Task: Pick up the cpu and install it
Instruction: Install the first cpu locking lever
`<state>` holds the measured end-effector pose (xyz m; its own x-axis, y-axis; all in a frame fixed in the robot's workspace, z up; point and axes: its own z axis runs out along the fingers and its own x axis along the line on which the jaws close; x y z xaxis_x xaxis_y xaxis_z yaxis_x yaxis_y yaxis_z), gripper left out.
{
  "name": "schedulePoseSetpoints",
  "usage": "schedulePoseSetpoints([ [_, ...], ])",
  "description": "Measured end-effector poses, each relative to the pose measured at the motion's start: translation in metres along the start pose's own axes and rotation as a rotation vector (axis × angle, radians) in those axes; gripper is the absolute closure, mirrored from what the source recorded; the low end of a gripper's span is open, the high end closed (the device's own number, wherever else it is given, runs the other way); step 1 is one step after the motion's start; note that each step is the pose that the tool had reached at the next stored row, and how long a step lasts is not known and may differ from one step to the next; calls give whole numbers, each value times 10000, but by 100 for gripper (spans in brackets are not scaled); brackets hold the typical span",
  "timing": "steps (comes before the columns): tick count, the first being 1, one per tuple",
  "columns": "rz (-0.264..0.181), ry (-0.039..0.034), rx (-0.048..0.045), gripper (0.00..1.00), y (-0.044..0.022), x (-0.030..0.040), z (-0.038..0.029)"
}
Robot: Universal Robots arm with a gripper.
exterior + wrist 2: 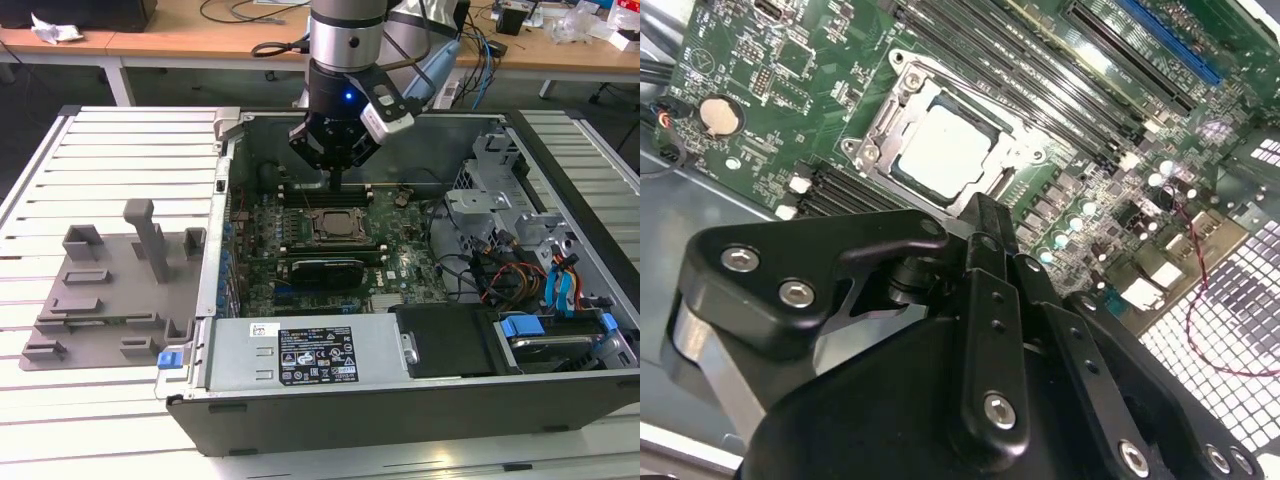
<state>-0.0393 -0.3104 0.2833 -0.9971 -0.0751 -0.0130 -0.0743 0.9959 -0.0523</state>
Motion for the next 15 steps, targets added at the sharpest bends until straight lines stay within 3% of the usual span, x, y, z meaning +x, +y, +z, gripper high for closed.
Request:
schedulePoseSetpoints([
  [15, 0, 0, 0, 89, 5, 66, 13],
])
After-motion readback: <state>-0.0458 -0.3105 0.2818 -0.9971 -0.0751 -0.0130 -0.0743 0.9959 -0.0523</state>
